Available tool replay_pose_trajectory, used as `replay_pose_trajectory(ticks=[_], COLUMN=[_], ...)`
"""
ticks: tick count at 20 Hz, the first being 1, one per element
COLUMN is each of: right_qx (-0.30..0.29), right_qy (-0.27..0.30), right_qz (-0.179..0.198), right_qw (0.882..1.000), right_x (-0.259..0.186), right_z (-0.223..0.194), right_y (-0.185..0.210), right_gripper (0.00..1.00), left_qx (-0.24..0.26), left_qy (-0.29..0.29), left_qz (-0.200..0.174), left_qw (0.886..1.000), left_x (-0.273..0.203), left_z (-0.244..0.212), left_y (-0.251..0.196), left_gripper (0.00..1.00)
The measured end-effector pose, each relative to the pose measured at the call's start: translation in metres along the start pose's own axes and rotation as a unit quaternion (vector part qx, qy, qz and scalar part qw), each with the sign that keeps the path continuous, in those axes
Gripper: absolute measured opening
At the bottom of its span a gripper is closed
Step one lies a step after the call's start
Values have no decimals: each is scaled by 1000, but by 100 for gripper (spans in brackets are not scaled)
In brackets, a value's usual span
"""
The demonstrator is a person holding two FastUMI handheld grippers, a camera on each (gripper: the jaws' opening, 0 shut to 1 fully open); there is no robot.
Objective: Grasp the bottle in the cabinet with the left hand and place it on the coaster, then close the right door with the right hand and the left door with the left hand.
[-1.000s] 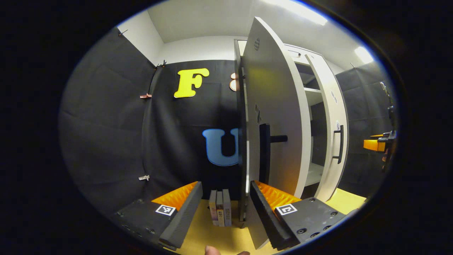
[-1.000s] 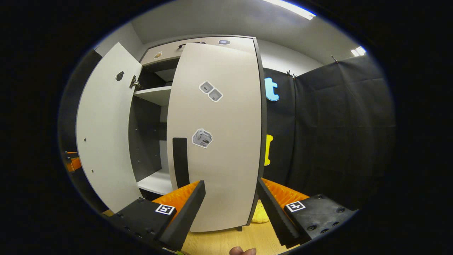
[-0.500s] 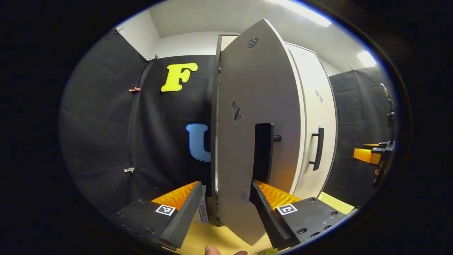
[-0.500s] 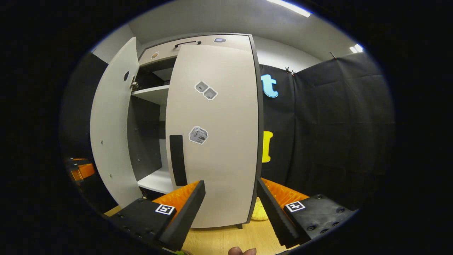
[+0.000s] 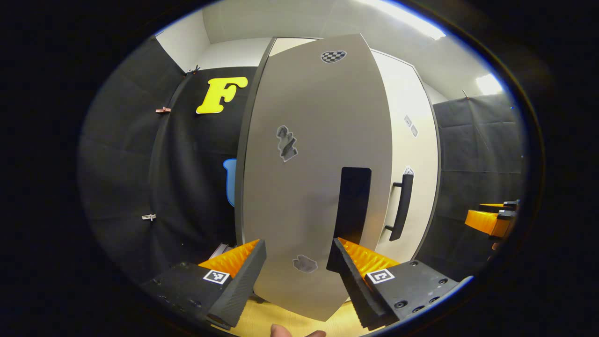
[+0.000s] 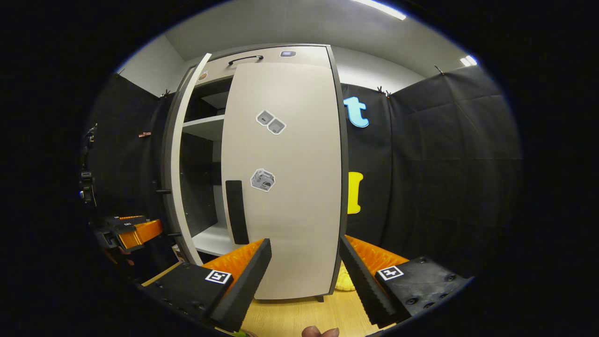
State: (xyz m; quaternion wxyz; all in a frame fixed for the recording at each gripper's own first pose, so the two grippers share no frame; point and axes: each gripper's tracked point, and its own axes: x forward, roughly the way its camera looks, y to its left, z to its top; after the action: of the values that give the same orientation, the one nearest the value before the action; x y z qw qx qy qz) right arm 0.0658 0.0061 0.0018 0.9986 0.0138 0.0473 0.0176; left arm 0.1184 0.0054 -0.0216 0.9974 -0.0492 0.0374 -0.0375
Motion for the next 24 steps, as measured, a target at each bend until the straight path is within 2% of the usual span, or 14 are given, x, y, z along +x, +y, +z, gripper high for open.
replay_pose_trajectory(ticks=[6,7,8,9,10,16,17,18,19,20,21,24], right_qx=[3,1,1,1,3,1,4,4,4,3,3,8], right_qy=[-2,-3,-4,-6,-6,-7,-6,-4,-3,-2,-2,-2], right_qz=[-3,-4,-5,-5,-4,-6,-6,-6,-7,-6,-5,-2], right_qw=[1000,1000,1000,1000,1000,1000,1000,1000,1000,1000,1000,1000], right_x=[-2,-2,-2,-3,-3,0,1,2,4,6,8,13], right_z=[4,6,6,7,8,8,7,7,6,5,5,6], right_y=[-6,-8,-9,-12,-13,-23,-25,-27,-29,-30,-31,-32], right_gripper=[97,97,97,97,96,97,96,96,96,97,97,97], left_qx=[11,10,9,10,11,27,30,33,35,37,40,48], left_qy=[3,2,2,2,2,4,3,3,2,3,3,4], left_qz=[5,8,11,13,15,26,29,31,33,34,36,41], left_qw=[1000,1000,1000,1000,1000,999,999,999,999,999,999,998], left_x=[31,37,38,41,45,66,70,72,75,77,79,77], left_z=[-1,-1,-1,0,1,0,1,0,0,0,0,-1], left_y=[-23,-26,-28,-30,-32,-40,-41,-42,-43,-43,-43,-44], left_gripper=[93,89,93,93,89,89,93,89,93,88,93,93])
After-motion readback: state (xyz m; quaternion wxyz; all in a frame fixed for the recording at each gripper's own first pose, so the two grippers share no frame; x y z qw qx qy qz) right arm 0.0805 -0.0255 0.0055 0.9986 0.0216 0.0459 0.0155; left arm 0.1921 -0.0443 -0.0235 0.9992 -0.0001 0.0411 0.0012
